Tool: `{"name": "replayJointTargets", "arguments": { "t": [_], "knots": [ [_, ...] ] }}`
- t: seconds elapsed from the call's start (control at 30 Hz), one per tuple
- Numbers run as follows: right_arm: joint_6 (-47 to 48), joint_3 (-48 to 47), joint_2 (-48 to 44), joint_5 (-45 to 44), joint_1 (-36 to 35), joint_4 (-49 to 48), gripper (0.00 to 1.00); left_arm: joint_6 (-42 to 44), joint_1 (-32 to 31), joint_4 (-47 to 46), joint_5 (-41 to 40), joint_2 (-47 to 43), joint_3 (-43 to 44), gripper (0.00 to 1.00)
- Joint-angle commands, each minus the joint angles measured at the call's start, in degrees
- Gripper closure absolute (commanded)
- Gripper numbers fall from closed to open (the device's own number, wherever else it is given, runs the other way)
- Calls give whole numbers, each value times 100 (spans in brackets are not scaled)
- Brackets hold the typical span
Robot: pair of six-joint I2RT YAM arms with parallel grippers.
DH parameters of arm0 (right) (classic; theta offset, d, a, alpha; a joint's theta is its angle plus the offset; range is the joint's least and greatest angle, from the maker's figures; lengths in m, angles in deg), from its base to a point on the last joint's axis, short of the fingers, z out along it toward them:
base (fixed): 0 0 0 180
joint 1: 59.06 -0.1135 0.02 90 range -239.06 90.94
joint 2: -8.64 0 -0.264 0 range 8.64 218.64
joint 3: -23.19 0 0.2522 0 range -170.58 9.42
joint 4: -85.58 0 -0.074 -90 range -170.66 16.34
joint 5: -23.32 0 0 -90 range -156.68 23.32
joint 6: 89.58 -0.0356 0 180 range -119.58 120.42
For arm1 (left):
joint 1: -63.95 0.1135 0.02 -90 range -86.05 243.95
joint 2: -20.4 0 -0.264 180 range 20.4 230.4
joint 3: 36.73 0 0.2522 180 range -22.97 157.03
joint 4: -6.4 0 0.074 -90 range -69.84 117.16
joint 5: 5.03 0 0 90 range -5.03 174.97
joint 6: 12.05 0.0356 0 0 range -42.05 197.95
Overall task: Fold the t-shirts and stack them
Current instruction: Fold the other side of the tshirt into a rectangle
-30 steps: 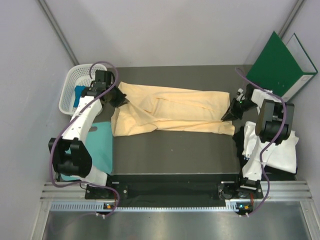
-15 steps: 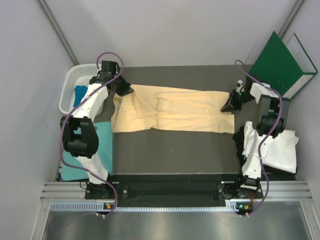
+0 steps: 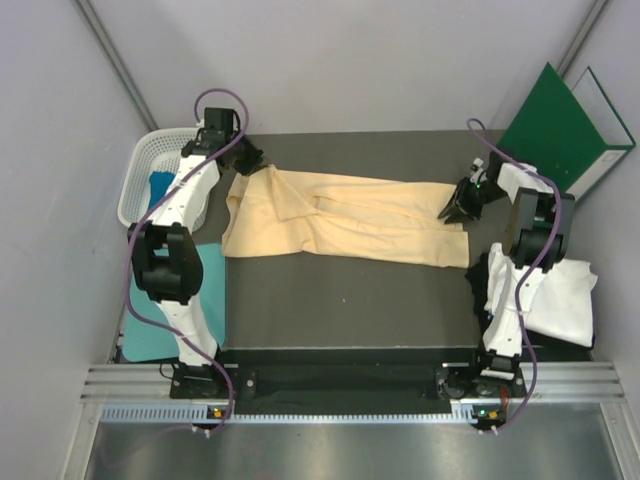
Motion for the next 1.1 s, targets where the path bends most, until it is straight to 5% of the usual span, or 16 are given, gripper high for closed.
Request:
{"name": "replayJointTargets", "arguments": {
  "t": [0.0, 0.33, 0.43, 0.5, 0.53, 0.57, 0.6, 0.63, 0.9, 1.07],
  "knots": [
    [75, -1, -513, -239, -60, -17, 64, -67, 79, -311, -68, 190, 414, 100],
    [-31, 97, -891, -300, -60, -158, 45, 12, 246, -408, 283, 1411, 1441, 100],
    [65, 149, -1023, -493, -68, -210, 24, -31, 281, -434, 485, 1885, 2047, 100],
    [127, 228, -1198, -616, -86, -272, 1, -93, 325, -487, 556, 2201, 2215, 100],
    [197, 315, -1251, -661, -95, -307, 0, -154, 343, -548, 661, 2307, 2355, 82],
    [215, 360, -1339, -661, -103, -342, 0, -207, 386, -592, 932, 2404, 2426, 36],
    [232, 404, -1366, -670, -112, -351, 1, -251, 413, -601, 1073, 2562, 2505, 10],
    [267, 500, -1383, -670, -112, -377, 0, -251, 422, -636, 1153, 2572, 2532, 1],
    [171, 1010, -1542, -556, -130, -693, 0, 83, 369, -1234, 1408, 1168, 768, 1],
    [171, 958, -1393, -512, -139, -667, 0, 162, 282, -1401, 1418, 596, -577, 10]
  ]
}}
